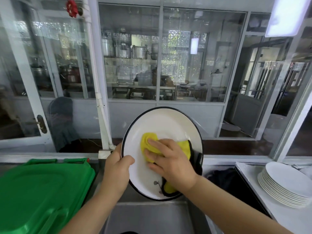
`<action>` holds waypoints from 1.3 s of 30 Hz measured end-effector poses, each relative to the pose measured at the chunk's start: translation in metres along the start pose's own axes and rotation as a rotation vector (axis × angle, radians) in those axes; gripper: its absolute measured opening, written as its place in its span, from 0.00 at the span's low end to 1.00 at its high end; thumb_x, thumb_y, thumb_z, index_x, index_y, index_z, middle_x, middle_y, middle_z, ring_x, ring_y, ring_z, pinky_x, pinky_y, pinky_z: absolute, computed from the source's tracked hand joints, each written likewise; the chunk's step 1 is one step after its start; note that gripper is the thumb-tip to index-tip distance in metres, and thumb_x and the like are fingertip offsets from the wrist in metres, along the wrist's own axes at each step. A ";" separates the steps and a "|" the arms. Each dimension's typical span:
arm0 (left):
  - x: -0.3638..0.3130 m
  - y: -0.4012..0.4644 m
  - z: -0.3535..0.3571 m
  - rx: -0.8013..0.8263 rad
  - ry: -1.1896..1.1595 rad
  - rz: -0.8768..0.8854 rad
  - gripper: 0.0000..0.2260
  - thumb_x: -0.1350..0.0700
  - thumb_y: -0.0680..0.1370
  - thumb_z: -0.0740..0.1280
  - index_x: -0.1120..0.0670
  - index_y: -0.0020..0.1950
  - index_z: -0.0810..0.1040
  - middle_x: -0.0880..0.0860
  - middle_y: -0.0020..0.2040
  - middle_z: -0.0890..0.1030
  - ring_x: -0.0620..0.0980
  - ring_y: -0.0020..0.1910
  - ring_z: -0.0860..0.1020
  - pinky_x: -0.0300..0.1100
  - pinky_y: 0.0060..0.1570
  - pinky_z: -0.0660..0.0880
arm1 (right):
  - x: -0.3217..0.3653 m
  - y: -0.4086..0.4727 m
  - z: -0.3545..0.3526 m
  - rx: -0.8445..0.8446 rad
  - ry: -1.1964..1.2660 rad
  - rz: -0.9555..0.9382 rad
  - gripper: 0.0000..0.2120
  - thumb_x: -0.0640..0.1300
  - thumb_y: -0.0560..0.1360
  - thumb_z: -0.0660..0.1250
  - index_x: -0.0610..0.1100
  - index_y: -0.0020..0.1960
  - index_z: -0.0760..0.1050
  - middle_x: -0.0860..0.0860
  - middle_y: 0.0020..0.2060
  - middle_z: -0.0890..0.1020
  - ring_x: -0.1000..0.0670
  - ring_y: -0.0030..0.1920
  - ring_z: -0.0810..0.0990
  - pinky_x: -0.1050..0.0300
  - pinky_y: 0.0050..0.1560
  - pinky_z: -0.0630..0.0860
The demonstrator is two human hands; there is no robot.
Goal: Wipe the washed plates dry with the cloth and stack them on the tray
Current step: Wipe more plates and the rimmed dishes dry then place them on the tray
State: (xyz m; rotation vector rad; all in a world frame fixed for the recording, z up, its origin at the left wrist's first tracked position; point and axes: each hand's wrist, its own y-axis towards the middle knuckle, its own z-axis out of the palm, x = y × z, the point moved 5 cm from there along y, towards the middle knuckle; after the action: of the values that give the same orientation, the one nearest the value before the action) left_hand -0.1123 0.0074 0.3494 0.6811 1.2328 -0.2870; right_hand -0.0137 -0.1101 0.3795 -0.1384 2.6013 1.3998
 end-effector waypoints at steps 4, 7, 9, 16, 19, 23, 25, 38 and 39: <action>-0.002 0.005 -0.009 -0.015 0.020 0.006 0.15 0.60 0.61 0.61 0.46 0.38 0.82 0.45 0.33 0.82 0.38 0.31 0.78 0.30 0.29 0.72 | 0.010 -0.028 0.006 0.159 0.087 -0.061 0.09 0.46 0.74 0.69 0.44 0.49 0.84 0.50 0.57 0.82 0.42 0.45 0.79 0.50 0.42 0.78; -0.001 0.005 -0.016 0.001 0.078 -0.012 0.15 0.59 0.62 0.61 0.42 0.38 0.81 0.44 0.34 0.82 0.38 0.32 0.78 0.33 0.31 0.72 | -0.001 -0.046 -0.002 0.257 0.038 -0.076 0.06 0.44 0.70 0.73 0.46 0.46 0.84 0.51 0.54 0.83 0.43 0.41 0.80 0.50 0.37 0.76; 0.001 0.006 -0.020 -0.009 0.094 -0.026 0.14 0.58 0.62 0.61 0.43 0.38 0.81 0.43 0.34 0.82 0.37 0.32 0.77 0.38 0.33 0.70 | -0.012 -0.048 -0.010 0.278 -0.078 -0.047 0.05 0.44 0.67 0.75 0.47 0.43 0.84 0.51 0.52 0.83 0.44 0.39 0.79 0.52 0.35 0.76; 0.011 0.007 -0.013 -0.145 0.042 -0.056 0.12 0.57 0.62 0.61 0.49 0.41 0.80 0.43 0.36 0.83 0.46 0.38 0.78 0.44 0.40 0.72 | 0.026 -0.046 -0.003 0.059 0.073 0.176 0.12 0.53 0.71 0.69 0.47 0.47 0.84 0.48 0.53 0.83 0.44 0.41 0.80 0.54 0.41 0.78; 0.010 0.004 -0.006 -0.161 0.037 -0.060 0.13 0.57 0.63 0.61 0.43 0.39 0.81 0.43 0.36 0.83 0.48 0.39 0.78 0.45 0.42 0.73 | 0.048 -0.052 0.013 0.144 0.023 0.179 0.16 0.54 0.69 0.67 0.47 0.52 0.81 0.46 0.57 0.81 0.43 0.45 0.80 0.53 0.40 0.77; 0.005 0.002 -0.007 -0.102 0.058 -0.047 0.14 0.57 0.63 0.61 0.42 0.38 0.81 0.42 0.35 0.83 0.38 0.32 0.78 0.39 0.35 0.71 | 0.025 -0.066 0.007 0.121 -0.199 0.159 0.20 0.38 0.66 0.58 0.46 0.53 0.80 0.44 0.55 0.81 0.41 0.43 0.81 0.51 0.38 0.77; 0.003 0.005 -0.010 -0.071 0.069 -0.081 0.12 0.57 0.63 0.61 0.46 0.39 0.81 0.42 0.34 0.82 0.38 0.32 0.78 0.35 0.33 0.71 | 0.011 -0.074 0.001 0.102 -0.246 0.106 0.20 0.36 0.66 0.57 0.45 0.52 0.82 0.43 0.53 0.82 0.41 0.42 0.82 0.52 0.38 0.77; -0.008 0.006 -0.020 0.286 1.076 0.027 0.47 0.32 0.63 0.68 0.48 0.76 0.52 0.47 0.75 0.60 0.49 0.72 0.59 0.49 0.70 0.60 | -0.002 -0.088 -0.002 0.245 -0.243 -0.145 0.12 0.38 0.65 0.72 0.49 0.47 0.81 0.49 0.46 0.83 0.47 0.34 0.77 0.55 0.31 0.72; -0.010 -0.003 -0.011 0.362 1.221 0.172 0.49 0.28 0.61 0.65 0.46 0.76 0.52 0.45 0.76 0.55 0.46 0.75 0.51 0.46 0.72 0.52 | -0.003 -0.086 -0.002 0.261 -0.238 -0.137 0.13 0.38 0.64 0.72 0.49 0.47 0.81 0.50 0.44 0.82 0.47 0.33 0.77 0.55 0.30 0.73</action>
State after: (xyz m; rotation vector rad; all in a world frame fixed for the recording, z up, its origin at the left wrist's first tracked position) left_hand -0.1254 0.0099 0.3554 1.3606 2.2817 0.1029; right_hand 0.0033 -0.1596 0.3108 -0.1037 2.4931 0.9579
